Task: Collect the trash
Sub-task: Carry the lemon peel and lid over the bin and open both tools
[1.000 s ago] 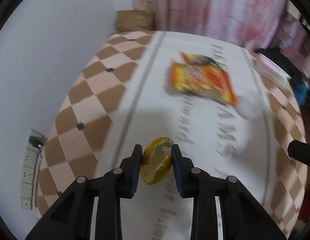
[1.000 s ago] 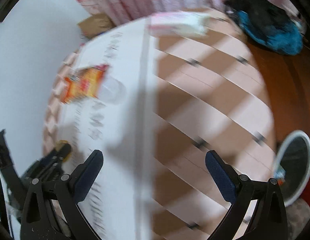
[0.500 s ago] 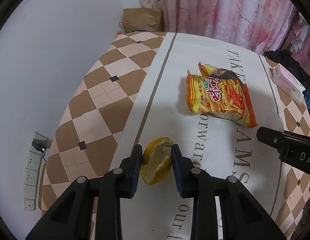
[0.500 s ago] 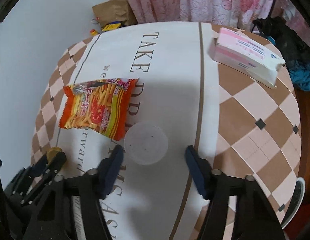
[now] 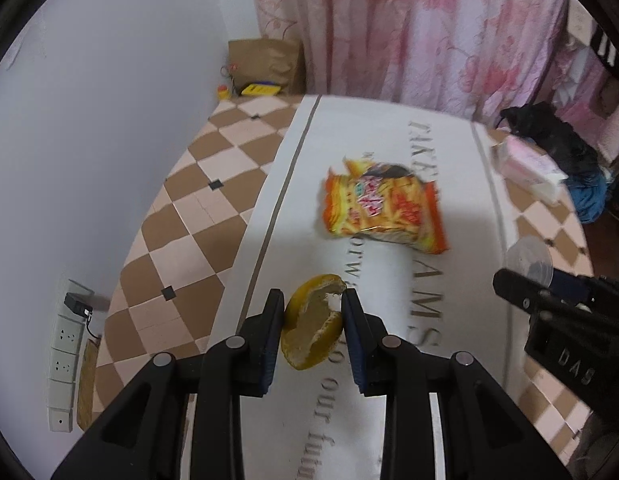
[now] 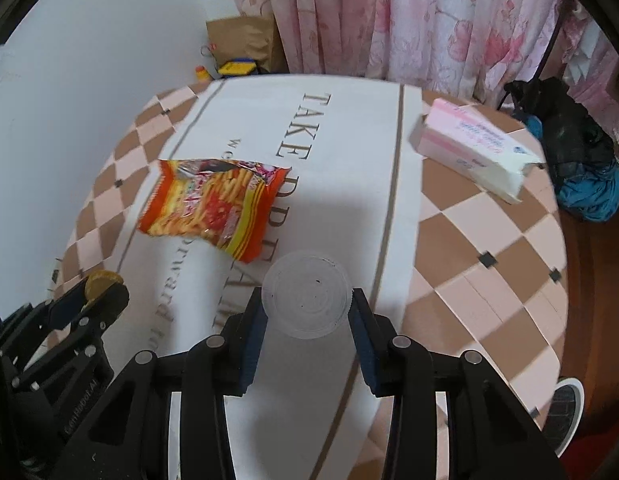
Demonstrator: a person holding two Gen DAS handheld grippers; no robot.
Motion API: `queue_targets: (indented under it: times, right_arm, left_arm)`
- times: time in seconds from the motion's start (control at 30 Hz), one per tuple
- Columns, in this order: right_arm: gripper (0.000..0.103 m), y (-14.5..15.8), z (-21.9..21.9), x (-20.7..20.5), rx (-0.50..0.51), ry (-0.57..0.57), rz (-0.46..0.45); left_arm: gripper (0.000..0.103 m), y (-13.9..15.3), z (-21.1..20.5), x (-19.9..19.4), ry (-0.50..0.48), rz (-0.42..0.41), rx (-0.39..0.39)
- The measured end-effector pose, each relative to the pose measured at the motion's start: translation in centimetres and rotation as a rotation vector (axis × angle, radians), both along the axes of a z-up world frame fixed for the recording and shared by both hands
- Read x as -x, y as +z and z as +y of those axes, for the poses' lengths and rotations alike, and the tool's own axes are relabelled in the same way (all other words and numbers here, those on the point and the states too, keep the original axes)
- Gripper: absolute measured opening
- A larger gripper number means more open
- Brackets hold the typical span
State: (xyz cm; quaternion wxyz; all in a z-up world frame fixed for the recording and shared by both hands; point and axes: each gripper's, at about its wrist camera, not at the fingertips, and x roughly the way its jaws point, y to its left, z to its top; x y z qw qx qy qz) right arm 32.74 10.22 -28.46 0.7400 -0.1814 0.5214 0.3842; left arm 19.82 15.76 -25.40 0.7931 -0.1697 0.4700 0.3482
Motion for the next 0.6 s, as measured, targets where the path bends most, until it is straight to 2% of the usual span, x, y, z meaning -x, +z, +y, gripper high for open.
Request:
queue_targets:
  times: [0.33,0.6]
  right_arm:
    - [0.043,6.2,-8.2,3.1,-0.122,-0.034,-0.070]
    - [0.043,11.2,-18.2,3.5,-0.213,-0.162,-0.108]
  left_arm:
    - [0.026,6.0,-6.0,1.7,-0.101,-0.102,-0.011]
    - [0.026,10.3,-12.7,-0.6,-0.262,-0.178,-0.008]
